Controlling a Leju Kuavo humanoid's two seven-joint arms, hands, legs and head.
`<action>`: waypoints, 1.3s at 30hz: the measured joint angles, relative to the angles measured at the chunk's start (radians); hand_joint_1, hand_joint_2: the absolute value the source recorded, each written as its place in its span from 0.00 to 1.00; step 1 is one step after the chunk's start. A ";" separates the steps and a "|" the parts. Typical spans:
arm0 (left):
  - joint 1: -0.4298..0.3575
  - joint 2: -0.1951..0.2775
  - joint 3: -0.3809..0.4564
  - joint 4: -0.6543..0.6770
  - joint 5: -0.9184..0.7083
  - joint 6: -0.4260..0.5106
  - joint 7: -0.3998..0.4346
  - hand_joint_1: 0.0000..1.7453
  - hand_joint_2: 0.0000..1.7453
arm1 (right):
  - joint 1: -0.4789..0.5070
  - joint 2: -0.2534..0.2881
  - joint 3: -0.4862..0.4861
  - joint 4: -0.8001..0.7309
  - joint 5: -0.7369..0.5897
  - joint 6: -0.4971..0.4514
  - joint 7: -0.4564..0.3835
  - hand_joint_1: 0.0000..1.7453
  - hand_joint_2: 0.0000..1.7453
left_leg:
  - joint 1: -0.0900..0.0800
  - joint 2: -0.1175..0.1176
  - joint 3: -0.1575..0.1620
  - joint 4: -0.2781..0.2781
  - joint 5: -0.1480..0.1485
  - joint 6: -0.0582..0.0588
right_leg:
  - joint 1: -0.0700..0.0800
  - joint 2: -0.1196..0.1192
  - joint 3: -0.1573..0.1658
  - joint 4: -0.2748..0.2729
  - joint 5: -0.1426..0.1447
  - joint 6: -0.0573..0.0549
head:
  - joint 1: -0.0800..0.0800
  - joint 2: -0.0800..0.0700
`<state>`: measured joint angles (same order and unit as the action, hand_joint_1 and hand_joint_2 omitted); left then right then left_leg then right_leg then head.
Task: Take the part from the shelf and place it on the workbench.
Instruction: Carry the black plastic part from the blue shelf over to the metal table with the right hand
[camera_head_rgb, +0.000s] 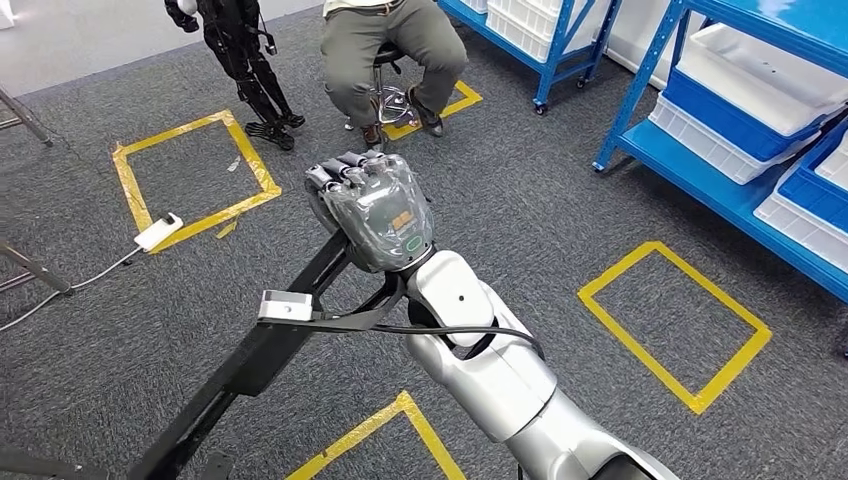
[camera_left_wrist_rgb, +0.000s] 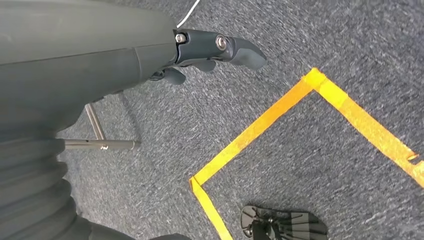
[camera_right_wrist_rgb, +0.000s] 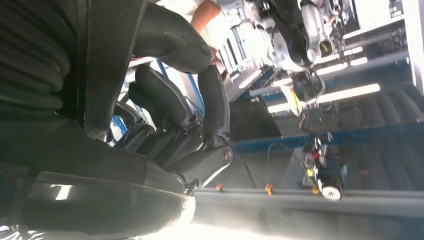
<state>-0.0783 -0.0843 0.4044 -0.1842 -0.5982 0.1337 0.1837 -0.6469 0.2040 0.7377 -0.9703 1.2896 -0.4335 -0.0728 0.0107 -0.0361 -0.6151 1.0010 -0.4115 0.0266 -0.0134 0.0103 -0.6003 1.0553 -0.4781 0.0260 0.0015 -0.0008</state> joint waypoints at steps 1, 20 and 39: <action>-0.001 0.000 0.000 0.000 0.000 0.001 0.002 0.00 1.00 | 0.002 -0.001 -0.002 -0.005 0.002 -0.001 0.002 1.00 1.00 | -0.002 -0.003 -0.002 0.001 0.000 -0.005 | 0.000 0.004 0.015 -0.032 0.012 -0.002 | -0.001 0.000; -0.013 0.008 -0.008 -0.002 -0.037 0.000 0.013 0.00 1.00 | 0.050 -0.010 -0.015 -0.026 0.037 -0.025 0.008 1.00 1.00 | 0.000 0.044 -0.001 0.004 -0.006 -0.010 | 0.014 -0.040 0.023 -0.040 0.007 -0.022 | -0.004 0.000; -0.011 -0.001 -0.011 -0.002 -0.060 0.001 0.016 0.00 1.00 | 0.066 -0.019 -0.027 -0.029 0.060 -0.029 0.014 1.00 1.00 | 0.010 0.022 -0.096 0.198 -0.109 -0.042 | -0.001 -0.012 0.031 -0.052 0.023 -0.044 | -0.004 0.000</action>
<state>-0.0894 -0.0851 0.3936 -0.1858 -0.6579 0.1347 0.1997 -0.5804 0.1848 0.7103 -0.9994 1.3494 -0.4622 -0.0585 0.0209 -0.0144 -0.7106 1.1992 -0.5203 -0.0155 -0.0142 -0.0021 -0.5694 1.0030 -0.4551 -0.0179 -0.0028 -0.0008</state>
